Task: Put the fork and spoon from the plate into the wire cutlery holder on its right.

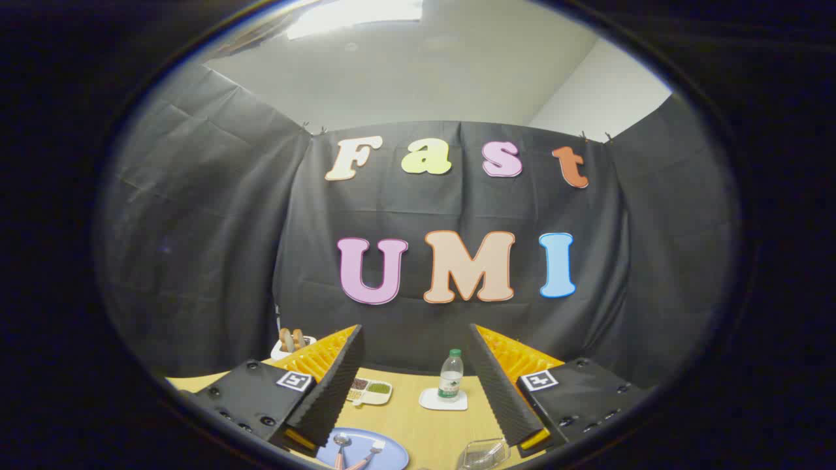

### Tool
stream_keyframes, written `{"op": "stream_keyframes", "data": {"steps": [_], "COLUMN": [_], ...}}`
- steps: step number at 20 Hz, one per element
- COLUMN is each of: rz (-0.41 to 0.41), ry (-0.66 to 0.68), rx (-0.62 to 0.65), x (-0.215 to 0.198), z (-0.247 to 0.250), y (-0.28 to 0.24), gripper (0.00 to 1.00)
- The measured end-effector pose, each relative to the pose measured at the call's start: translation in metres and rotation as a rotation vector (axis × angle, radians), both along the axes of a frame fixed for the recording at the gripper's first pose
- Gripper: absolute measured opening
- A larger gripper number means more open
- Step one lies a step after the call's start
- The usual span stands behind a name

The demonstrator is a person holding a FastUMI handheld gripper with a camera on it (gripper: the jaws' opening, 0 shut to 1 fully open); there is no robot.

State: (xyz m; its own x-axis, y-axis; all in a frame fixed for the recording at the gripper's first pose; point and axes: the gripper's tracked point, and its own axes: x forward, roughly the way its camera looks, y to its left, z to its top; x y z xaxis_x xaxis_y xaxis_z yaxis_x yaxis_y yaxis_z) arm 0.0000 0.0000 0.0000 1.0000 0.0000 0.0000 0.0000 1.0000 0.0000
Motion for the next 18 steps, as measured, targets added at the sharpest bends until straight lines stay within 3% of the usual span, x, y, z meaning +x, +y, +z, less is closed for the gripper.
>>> {"op": "stream_keyframes", "data": {"steps": [18], "rz": [0.039], "ry": [0.046], "rx": [0.013], "x": [0.018], "z": [-0.014], "y": [0.006], "gripper": [0.99]}}
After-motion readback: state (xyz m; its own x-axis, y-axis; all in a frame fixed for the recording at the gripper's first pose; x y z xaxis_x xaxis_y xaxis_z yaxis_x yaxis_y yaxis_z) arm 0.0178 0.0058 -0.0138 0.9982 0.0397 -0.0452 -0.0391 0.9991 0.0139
